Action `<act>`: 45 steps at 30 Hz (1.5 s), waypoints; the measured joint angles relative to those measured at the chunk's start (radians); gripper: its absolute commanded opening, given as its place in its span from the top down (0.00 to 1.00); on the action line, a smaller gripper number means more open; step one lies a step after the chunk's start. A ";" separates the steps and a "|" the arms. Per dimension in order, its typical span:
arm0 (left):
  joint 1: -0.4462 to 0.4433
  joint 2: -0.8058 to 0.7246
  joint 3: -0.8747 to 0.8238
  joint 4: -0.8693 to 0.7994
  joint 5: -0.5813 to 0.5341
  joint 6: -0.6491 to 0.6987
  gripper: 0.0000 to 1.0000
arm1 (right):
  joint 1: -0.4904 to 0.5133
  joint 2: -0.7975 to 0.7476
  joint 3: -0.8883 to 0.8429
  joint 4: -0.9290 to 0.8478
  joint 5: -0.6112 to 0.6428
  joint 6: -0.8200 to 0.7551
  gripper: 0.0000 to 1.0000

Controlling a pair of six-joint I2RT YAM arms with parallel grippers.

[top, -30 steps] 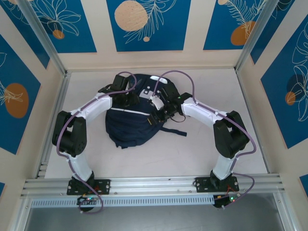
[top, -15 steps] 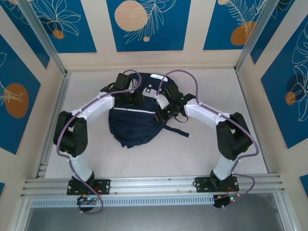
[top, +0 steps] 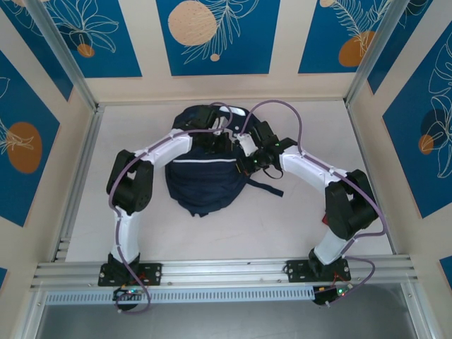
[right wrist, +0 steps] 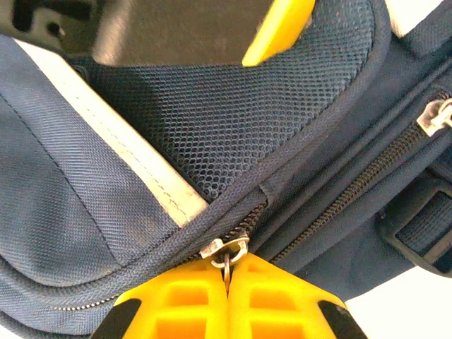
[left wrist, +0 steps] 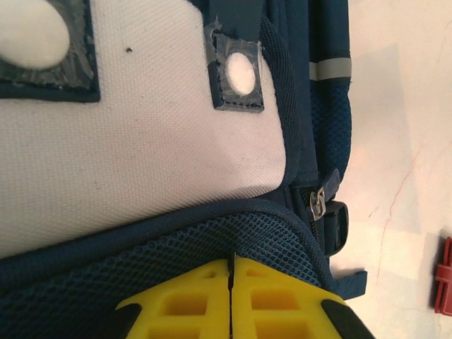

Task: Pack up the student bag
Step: Zip the student bag at the center of the table, then unzip the student bag at the center of the table.

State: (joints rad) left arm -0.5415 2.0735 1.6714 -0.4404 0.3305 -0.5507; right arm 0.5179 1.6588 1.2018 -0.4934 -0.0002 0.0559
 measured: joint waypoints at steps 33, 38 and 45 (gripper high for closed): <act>-0.005 -0.267 -0.142 -0.019 -0.110 -0.133 0.42 | -0.033 -0.451 -0.273 0.138 -0.079 0.533 0.22; -0.035 -0.407 -0.260 -0.056 -0.224 -0.129 0.36 | -0.102 -0.451 -0.273 0.137 -0.081 0.627 0.20; -0.212 -0.531 -0.386 -0.109 -0.427 -0.162 0.31 | -0.199 -0.451 -0.285 0.137 -0.082 0.763 0.18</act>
State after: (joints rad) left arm -0.7532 1.5429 1.2858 -0.5499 -0.0967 -0.7128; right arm 0.3191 1.2079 0.9169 -0.3561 -0.0822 0.8188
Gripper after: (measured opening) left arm 0.687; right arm 0.807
